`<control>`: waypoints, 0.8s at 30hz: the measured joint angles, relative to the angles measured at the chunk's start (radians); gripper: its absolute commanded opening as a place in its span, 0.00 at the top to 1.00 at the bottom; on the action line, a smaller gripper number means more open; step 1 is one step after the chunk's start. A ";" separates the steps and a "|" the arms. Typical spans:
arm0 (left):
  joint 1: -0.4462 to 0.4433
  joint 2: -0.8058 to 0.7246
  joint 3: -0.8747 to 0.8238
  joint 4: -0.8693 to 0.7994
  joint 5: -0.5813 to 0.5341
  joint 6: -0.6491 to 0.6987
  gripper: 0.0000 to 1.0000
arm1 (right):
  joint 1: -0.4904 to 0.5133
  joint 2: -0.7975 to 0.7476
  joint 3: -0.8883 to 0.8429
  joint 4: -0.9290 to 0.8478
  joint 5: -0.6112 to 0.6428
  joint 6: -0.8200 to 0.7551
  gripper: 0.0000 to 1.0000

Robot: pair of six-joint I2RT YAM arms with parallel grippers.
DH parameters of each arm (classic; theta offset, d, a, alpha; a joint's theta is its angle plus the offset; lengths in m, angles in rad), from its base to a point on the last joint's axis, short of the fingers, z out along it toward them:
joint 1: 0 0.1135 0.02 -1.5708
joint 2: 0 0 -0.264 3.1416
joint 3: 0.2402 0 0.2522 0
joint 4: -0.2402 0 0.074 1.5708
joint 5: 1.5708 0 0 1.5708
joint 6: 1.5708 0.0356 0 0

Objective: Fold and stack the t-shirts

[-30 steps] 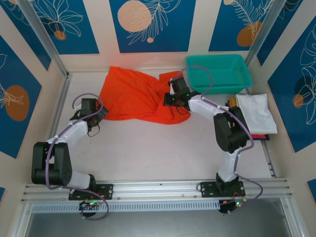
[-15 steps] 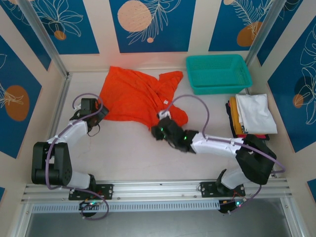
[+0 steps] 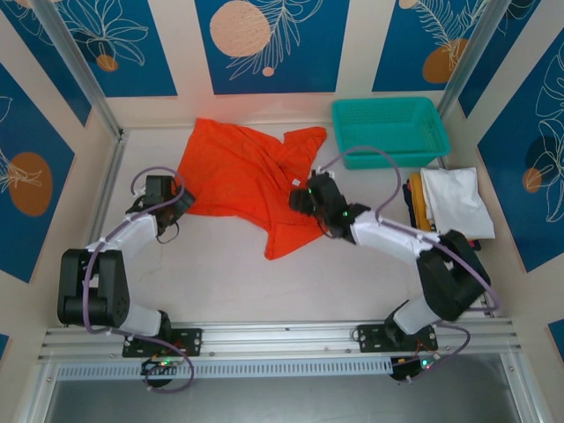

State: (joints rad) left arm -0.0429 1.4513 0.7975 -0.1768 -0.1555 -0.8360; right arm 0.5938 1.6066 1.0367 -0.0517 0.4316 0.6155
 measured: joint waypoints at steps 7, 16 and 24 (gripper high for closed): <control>0.000 0.004 0.000 0.012 0.018 0.000 0.00 | -0.023 0.263 0.273 -0.118 -0.092 -0.111 0.39; 0.000 0.013 0.000 0.014 0.018 0.000 0.00 | 0.077 0.293 0.239 -0.187 -0.191 -0.209 0.42; 0.001 0.030 0.000 0.021 0.034 0.000 0.00 | 0.105 0.298 0.191 -0.235 -0.234 -0.272 0.54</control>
State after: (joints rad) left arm -0.0418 1.4815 0.7975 -0.1562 -0.1219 -0.8364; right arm 0.6991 1.9041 1.2274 -0.2871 0.1974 0.3431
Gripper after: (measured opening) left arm 0.998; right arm 0.539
